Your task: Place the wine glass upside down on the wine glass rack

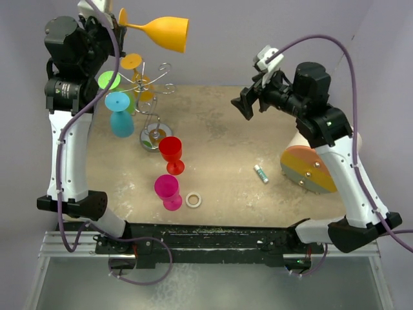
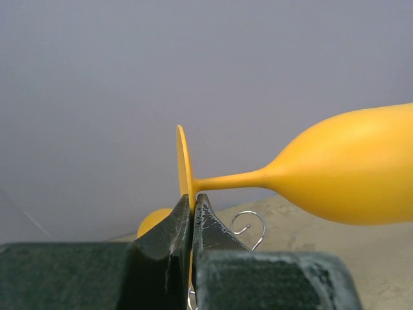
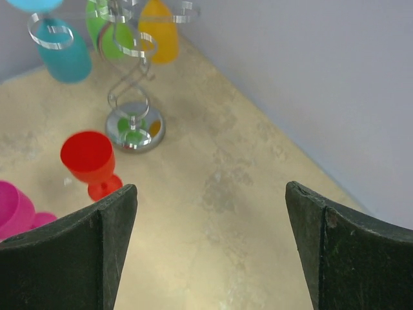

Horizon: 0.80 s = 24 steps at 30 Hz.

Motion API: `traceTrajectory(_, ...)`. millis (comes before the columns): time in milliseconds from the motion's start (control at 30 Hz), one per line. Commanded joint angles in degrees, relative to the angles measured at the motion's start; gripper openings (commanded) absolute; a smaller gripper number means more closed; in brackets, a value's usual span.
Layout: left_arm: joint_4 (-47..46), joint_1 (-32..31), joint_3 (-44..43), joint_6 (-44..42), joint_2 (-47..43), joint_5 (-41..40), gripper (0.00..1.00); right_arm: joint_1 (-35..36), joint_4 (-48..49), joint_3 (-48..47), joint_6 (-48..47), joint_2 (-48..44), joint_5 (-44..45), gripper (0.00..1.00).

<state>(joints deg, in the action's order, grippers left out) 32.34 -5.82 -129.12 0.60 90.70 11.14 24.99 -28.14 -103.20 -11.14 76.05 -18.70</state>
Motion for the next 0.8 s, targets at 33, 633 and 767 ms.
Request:
traceTrajectory(33, -3.61, -6.00, -1.30, -13.78, 0.39, -15.10, 0.00, -0.29, 3.86, 10.16, -3.73, -2.43, 1.14, 0.99)
traceTrajectory(633, -16.30, -15.12, 0.10, -42.08, 9.75, -32.28, 0.00, -8.73, 13.72, 37.18, -6.38, -4.63, -10.47, 1.00)
traceTrajectory(767, -17.70, -15.17, -0.60, -44.49, 13.01, -33.83, 0.00, -10.40, 13.73, 38.65, -5.71, -4.19, -14.03, 1.00)
